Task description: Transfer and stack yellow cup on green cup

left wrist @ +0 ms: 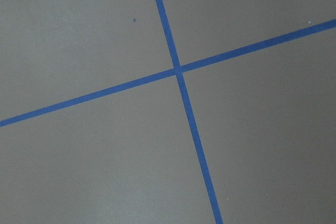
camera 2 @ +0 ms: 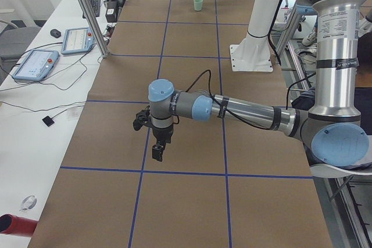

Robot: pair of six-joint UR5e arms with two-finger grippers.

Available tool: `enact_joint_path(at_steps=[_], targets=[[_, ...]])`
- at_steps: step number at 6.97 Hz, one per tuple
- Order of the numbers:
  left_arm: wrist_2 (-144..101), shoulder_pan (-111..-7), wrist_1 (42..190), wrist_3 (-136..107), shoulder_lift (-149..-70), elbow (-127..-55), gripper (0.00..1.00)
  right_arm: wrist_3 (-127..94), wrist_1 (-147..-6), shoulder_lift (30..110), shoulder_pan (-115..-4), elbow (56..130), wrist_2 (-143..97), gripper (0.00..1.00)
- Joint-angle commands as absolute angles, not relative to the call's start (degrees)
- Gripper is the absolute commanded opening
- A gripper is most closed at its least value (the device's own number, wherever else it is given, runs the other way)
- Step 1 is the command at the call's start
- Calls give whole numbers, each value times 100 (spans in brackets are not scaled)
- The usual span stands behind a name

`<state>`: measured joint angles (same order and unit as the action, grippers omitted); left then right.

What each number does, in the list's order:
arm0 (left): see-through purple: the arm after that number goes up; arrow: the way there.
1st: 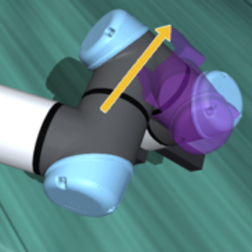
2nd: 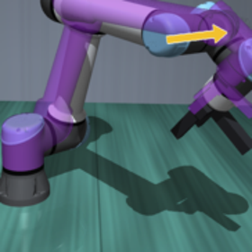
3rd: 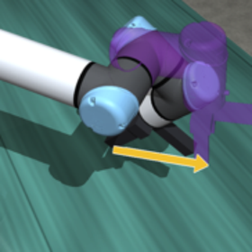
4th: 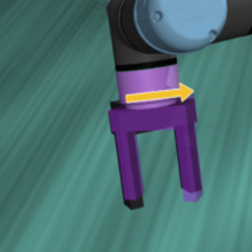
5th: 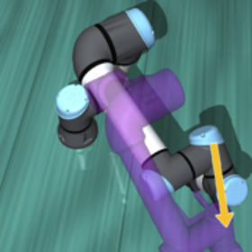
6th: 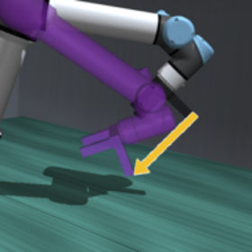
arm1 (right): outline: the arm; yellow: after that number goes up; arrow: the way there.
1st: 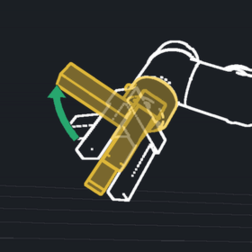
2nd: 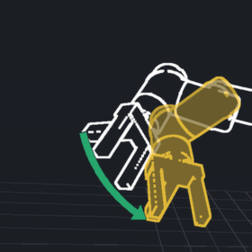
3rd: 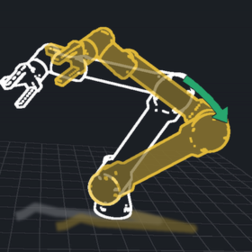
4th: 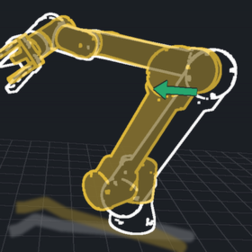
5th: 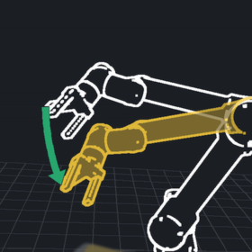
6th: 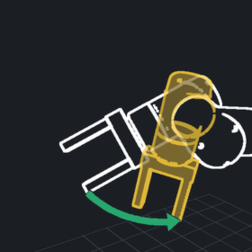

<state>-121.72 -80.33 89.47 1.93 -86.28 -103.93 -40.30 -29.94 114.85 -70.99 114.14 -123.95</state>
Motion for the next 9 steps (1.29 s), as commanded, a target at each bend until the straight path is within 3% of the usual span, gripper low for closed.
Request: enact_joint_path(at_steps=[1, 9], targets=[[-12173, -8033, 8947, 193, -8631, -10397, 100, -3956, -2997, 11592, -6559, 11391, -12086, 0], [-12173, -8024, 8965, 193, -8631, -10397, 100, -3797, -2988, 11865, -5906, 11004, -11813, 0]])
